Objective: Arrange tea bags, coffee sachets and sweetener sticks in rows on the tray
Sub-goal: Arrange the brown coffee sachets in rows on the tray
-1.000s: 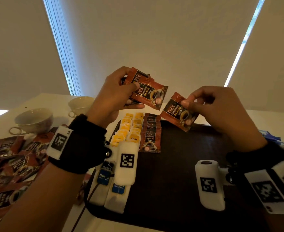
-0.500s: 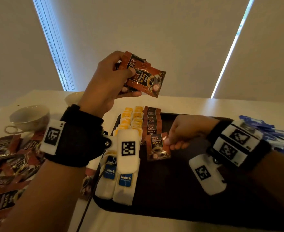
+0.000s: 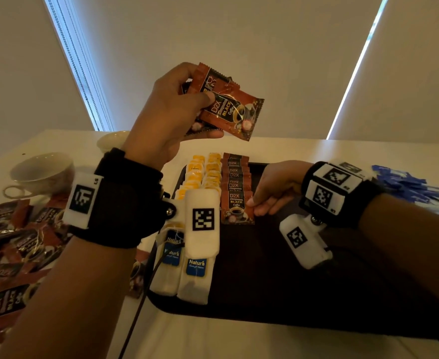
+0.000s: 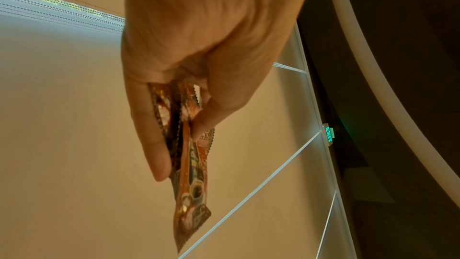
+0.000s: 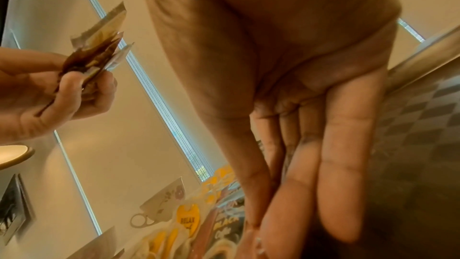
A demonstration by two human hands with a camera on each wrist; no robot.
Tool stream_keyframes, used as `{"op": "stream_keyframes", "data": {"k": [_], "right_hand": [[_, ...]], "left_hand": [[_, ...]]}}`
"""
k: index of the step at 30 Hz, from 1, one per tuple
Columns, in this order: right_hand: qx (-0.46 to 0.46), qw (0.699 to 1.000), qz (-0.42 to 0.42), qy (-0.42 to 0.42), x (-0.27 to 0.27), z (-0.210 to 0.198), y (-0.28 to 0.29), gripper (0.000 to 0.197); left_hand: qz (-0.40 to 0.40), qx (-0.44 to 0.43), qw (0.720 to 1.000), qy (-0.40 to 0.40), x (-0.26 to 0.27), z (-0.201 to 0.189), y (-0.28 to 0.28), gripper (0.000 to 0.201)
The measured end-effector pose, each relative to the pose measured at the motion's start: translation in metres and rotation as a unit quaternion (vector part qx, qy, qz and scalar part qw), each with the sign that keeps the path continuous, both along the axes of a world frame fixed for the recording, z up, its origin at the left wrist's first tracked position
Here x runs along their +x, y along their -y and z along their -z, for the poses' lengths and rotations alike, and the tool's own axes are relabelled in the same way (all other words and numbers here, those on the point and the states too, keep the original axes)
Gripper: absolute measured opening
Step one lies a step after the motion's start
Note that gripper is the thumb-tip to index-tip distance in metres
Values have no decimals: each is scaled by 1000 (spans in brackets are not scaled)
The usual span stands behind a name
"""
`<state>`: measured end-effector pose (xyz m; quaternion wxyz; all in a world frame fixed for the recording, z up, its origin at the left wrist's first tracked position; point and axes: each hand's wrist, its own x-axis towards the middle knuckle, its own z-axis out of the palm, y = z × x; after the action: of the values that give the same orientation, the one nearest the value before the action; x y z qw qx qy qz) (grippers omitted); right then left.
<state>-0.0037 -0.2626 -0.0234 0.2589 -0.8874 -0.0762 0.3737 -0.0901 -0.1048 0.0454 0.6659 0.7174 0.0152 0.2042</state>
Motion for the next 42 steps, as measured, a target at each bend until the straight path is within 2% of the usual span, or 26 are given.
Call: {"op": "stream_keyframes", "data": {"k": [8, 11, 13, 15, 17, 18, 22, 26, 28, 32, 38, 42], "right_hand": [[-3, 1000, -16, 6, -3, -8, 0, 6], [-26, 995, -38, 93, -10, -26, 5, 15], [34, 987, -7, 158, -14, -43, 13, 19], [169, 966, 54, 190, -20, -58, 24, 16], [289, 925, 93, 227, -28, -67, 33, 14], [321, 905, 100, 259, -32, -69, 35, 14], [330, 853, 42, 403, -46, -56, 29, 11], [335, 840, 40, 424, -49, -38, 19, 5], [334, 834, 56, 437, -48, -32, 15, 9], [345, 839, 80, 412, -46, -28, 13, 20], [368, 876, 98, 297, -46, -30, 23, 12], [308, 926, 86, 200, -42, -26, 33, 8]], "left_hand": [[4, 17, 1000, -12, 1, 1, 2, 20], [4, 37, 999, -17, 1, 3, 4, 20], [4, 48, 999, -19, 2, 4, 5, 21], [4, 56, 998, -21, 2, 5, 5, 21], [8, 67, 997, -25, 3, 7, 5, 22], [11, 75, 997, -30, 3, 7, 5, 21], [46, 111, 991, -52, 2, 8, 5, 20], [86, 175, 979, -52, 1, 10, 9, 19], [98, 189, 976, -44, 1, 11, 10, 18], [89, 226, 970, -19, 4, 12, 10, 17], [41, 185, 982, -10, 7, 13, 5, 15], [34, 126, 991, -30, 5, 10, 0, 16]]}}
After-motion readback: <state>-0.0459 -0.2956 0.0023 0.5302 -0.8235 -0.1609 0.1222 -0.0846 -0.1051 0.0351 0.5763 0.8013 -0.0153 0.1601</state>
